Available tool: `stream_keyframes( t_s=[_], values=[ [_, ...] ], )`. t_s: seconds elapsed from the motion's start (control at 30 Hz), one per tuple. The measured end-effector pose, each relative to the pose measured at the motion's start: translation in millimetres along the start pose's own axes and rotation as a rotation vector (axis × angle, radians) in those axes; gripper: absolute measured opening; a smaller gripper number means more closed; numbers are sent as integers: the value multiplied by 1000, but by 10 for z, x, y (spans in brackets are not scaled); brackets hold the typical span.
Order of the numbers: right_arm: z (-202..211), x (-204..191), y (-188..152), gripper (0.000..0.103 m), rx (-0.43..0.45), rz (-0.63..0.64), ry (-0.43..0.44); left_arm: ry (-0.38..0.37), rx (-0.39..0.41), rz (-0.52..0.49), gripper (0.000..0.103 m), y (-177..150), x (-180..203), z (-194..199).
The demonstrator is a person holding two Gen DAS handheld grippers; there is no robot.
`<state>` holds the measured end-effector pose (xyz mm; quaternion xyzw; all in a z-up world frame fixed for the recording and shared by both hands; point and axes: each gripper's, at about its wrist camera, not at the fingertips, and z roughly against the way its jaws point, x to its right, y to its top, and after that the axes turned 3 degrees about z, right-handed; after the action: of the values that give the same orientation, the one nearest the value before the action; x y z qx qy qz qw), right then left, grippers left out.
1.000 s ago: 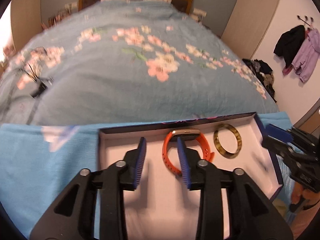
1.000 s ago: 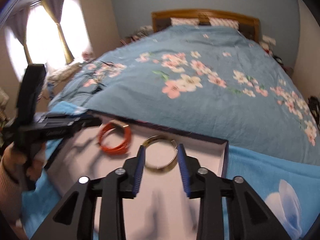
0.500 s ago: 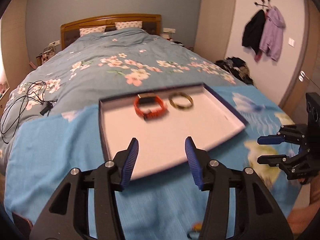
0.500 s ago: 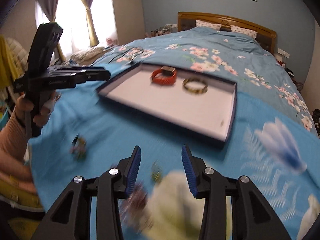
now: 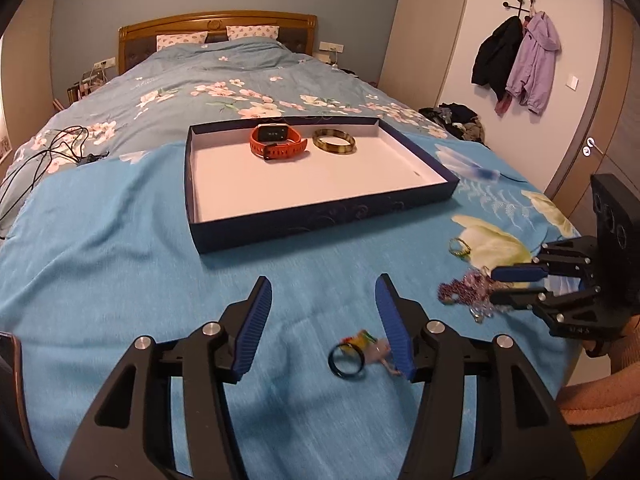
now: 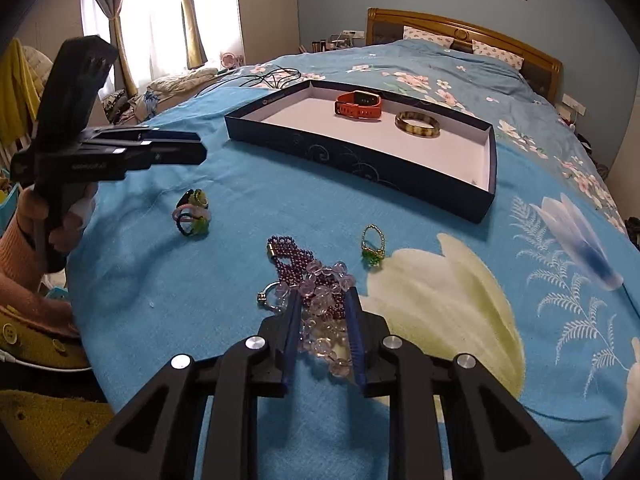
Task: Organize jewelry
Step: 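Grasp the clear crystal bracelet with the right tool while the left tool grasps the small pink charm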
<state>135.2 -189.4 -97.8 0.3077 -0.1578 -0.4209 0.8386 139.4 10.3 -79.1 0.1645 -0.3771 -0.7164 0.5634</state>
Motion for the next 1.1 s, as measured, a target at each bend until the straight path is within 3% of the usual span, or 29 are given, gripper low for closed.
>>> stream_keyframes(
  t_s=[0.07, 0.13, 0.27, 0.53, 0.93, 1.1],
  values=[
    [5, -14, -16, 17, 2, 7, -4, -11, 2, -13, 53, -39, 39, 25],
    [17, -40, -19, 8, 6, 16, -8, -20, 2, -28, 53, -73, 86, 46],
    [37, -40, -14, 8, 3, 6, -14, -27, -2, -64, 53, -106, 166, 80],
    [244, 76, 59, 8, 86, -64, 22, -57, -21, -124, 52, -256, 293, 130],
    [444, 102, 190, 7, 177, -104, 64, -63, -100, -153, 32, -323, 394, -61],
    [507, 97, 223, 7, 198, -101, 67, -93, -110, -110, 15, -279, 345, -104]
  ],
)
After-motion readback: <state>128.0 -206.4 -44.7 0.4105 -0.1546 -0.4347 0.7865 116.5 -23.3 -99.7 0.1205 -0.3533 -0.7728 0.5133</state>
